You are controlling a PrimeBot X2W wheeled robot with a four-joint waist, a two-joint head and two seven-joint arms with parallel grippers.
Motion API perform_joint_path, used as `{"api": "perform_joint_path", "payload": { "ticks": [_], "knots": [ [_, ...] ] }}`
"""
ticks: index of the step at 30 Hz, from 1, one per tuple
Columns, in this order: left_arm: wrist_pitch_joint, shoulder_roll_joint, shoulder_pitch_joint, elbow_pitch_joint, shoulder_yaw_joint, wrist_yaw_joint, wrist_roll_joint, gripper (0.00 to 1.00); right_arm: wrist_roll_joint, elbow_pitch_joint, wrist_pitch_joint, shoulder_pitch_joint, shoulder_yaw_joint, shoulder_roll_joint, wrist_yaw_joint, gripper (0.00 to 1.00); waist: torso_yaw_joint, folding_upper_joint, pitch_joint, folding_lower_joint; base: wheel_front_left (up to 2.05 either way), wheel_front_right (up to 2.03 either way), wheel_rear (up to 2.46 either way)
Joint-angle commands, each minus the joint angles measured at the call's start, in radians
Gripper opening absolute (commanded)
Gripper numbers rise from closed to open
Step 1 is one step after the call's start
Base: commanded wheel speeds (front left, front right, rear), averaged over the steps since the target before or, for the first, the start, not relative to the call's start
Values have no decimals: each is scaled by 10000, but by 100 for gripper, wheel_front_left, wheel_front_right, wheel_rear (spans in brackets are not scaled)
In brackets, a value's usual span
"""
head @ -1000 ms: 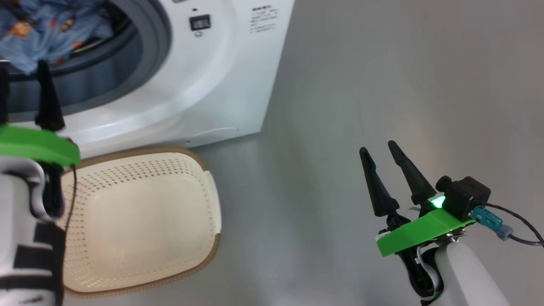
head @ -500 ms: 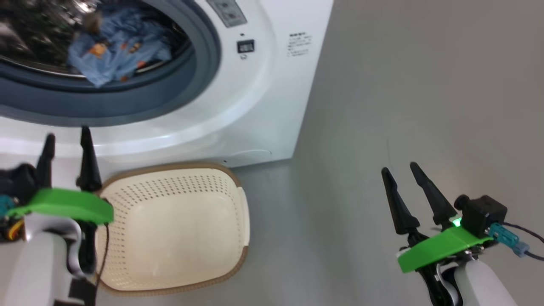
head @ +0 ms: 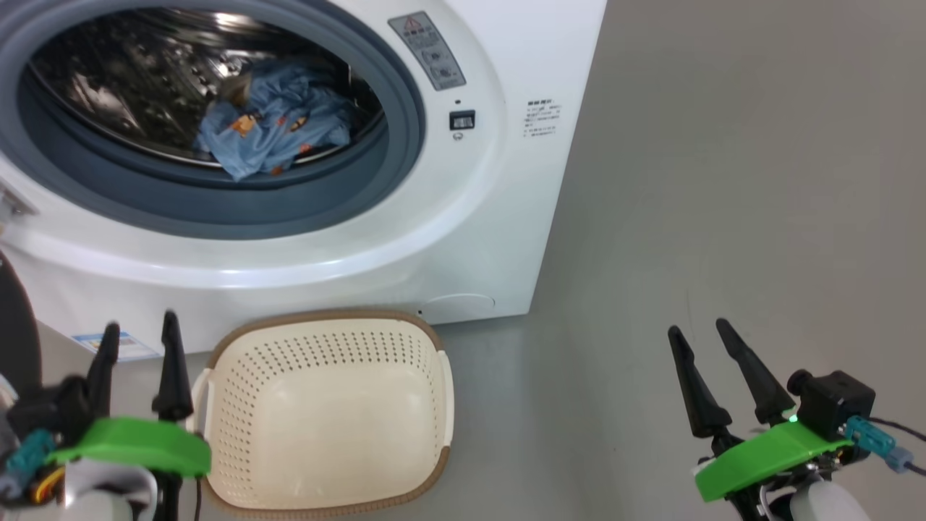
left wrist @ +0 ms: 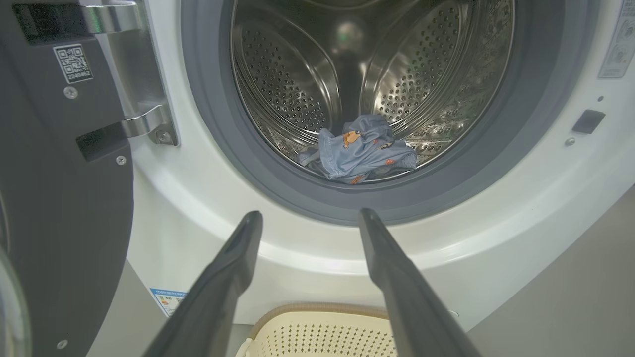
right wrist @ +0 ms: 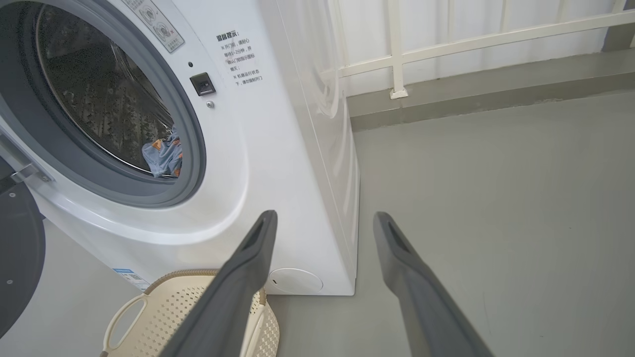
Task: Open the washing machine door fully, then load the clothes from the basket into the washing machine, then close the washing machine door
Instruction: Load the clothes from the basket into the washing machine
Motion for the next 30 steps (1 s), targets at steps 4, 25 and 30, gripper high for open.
{"api": "perform_joint_path", "payload": {
  "ticks": [4, 25, 30],
  "knots": [
    [-55, 223, 526, -599, 420, -15, 130, 100, 50, -211, -49, 257, 127, -90, 16, 100, 91, -1, -298, 0, 0, 0, 0],
    [-55, 29, 1845, -1668, 606, -15, 70, 100, 62, -289, -49, 701, -57, -66, 16, 100, 132, -1, -577, 0, 0, 0, 0],
    [-55, 38, 1841, -1703, 572, -15, 20, 100, 68, -277, -49, 680, -36, -71, 16, 100, 121, -1, -565, 0, 0, 0, 0]
  ]
}}
